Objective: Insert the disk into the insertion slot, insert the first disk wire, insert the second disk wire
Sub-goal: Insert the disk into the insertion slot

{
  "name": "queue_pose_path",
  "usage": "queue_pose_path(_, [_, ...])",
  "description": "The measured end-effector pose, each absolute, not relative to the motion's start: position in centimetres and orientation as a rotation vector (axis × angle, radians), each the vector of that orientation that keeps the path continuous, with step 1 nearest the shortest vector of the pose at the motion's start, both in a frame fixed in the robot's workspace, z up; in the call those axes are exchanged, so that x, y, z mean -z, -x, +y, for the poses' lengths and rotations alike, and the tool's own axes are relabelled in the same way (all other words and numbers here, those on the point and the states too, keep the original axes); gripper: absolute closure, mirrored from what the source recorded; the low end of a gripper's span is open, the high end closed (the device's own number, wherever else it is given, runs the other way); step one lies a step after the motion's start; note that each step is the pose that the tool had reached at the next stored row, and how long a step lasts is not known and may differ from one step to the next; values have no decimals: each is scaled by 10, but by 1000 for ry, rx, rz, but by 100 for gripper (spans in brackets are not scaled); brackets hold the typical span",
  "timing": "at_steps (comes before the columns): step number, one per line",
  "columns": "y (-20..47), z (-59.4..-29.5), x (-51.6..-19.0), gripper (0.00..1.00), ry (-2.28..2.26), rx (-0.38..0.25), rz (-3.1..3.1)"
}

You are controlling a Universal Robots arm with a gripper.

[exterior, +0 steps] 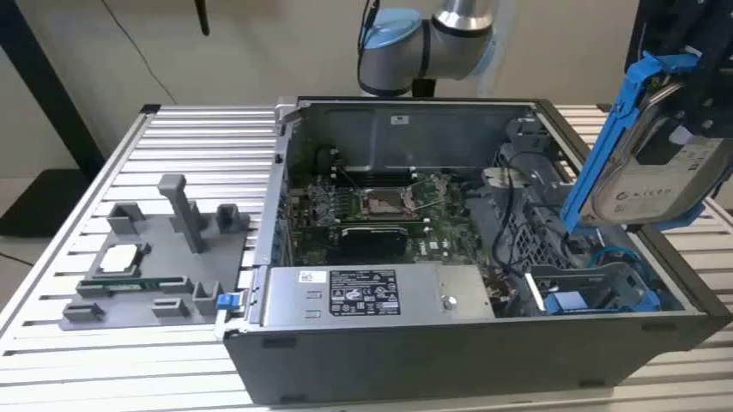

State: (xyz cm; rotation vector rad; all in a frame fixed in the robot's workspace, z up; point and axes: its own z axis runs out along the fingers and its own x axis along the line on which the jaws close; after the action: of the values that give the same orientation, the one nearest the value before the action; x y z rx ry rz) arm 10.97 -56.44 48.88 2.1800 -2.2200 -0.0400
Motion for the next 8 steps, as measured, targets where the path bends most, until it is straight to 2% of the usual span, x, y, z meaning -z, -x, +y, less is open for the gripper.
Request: queue_pose_path(8, [-110,-564,-489,100,-2180,40,-2220])
